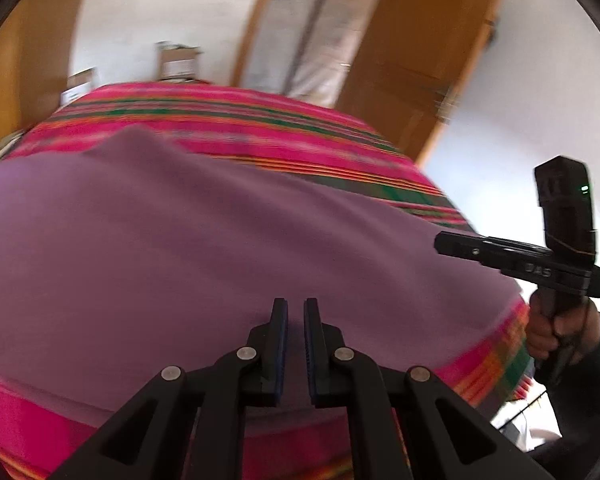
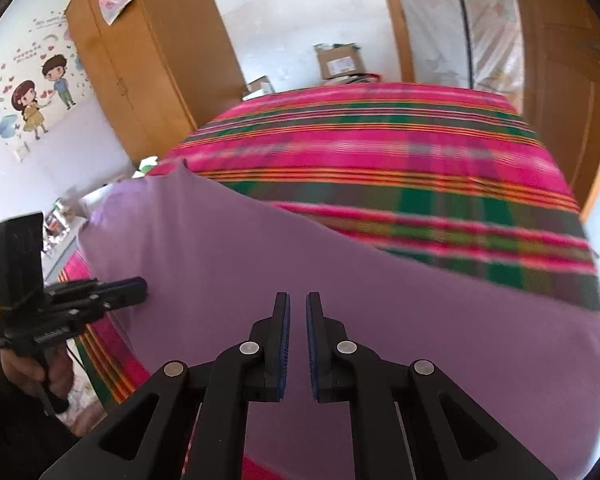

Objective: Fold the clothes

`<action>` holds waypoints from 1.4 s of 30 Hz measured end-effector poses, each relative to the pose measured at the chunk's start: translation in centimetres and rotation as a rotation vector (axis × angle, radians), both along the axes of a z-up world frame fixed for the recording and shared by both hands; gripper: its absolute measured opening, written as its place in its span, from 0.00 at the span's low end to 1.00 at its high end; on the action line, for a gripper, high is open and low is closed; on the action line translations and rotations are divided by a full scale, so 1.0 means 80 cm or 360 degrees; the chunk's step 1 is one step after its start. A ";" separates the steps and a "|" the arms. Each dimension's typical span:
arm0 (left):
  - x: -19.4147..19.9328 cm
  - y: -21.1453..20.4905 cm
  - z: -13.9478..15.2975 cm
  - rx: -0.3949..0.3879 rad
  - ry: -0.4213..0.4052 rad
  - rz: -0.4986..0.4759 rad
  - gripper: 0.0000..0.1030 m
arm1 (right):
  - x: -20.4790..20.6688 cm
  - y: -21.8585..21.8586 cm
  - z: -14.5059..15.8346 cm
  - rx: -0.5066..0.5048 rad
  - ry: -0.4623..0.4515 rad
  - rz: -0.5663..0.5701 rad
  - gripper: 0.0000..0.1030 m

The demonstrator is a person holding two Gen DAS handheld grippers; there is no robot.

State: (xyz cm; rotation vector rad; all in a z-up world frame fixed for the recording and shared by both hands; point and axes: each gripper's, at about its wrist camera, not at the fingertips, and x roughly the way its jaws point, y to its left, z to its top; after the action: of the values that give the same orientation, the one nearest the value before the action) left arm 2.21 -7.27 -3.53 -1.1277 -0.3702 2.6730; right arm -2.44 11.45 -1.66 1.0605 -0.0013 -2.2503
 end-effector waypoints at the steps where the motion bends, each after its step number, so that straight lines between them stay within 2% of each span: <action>1: 0.000 -0.009 -0.002 0.0010 -0.0007 0.0041 0.07 | -0.005 -0.015 0.000 -0.0002 -0.0012 0.0024 0.10; 6: 0.009 -0.027 -0.006 0.0037 0.0011 0.0090 0.07 | -0.038 -0.098 -0.010 -0.0029 -0.0140 0.0195 0.10; 8: 0.013 -0.026 -0.006 0.0027 0.0016 0.0085 0.07 | -0.050 -0.102 -0.012 -0.0017 -0.0148 0.0150 0.09; 10: 0.018 -0.028 -0.004 0.0004 0.0017 0.0077 0.07 | -0.063 -0.102 -0.014 0.0000 -0.0150 0.0089 0.03; 13: 0.026 -0.037 -0.003 -0.0013 0.0018 0.0095 0.07 | -0.081 -0.103 -0.017 0.0025 -0.0153 -0.0002 0.00; 15: 0.030 -0.042 -0.002 -0.0025 0.0019 0.0118 0.07 | -0.085 -0.107 -0.014 0.0039 -0.0139 -0.0030 0.05; 18: 0.029 -0.055 0.000 -0.0063 0.0028 0.0173 0.07 | -0.076 -0.124 0.000 0.0047 -0.0091 0.0022 0.08; 21: 0.027 -0.068 -0.005 -0.0035 0.0015 0.0195 0.07 | -0.068 -0.154 0.007 0.0063 -0.0069 0.0141 0.08; 29: 0.034 -0.069 -0.007 -0.0043 0.0031 0.0201 0.07 | -0.112 -0.216 -0.016 0.0204 -0.0228 0.0293 0.07; 30: 0.035 -0.070 -0.007 -0.0034 0.0031 0.0202 0.07 | -0.116 -0.217 -0.017 0.0209 -0.0226 0.0292 0.03; 33: 0.035 -0.075 -0.009 -0.0005 0.0039 0.0200 0.07 | -0.132 -0.208 -0.015 0.0206 -0.0197 0.0236 0.01; 36: 0.034 -0.074 -0.009 -0.0011 0.0043 0.0200 0.07 | -0.146 -0.170 -0.014 0.0190 -0.0221 0.0073 0.09; 40: 0.034 -0.066 -0.005 -0.0056 0.0035 0.0207 0.07 | -0.117 -0.116 0.007 -0.0004 -0.0188 0.0068 0.09; 42: 0.031 -0.060 -0.003 -0.0060 0.0033 0.0183 0.07 | -0.103 -0.108 0.007 -0.0003 -0.0174 0.0111 0.08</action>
State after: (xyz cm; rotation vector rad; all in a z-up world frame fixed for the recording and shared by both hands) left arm 4.70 -12.09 -3.76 -1.1208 -0.3938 2.8003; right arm -10.66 2.79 -1.12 1.1638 -0.0125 -2.1271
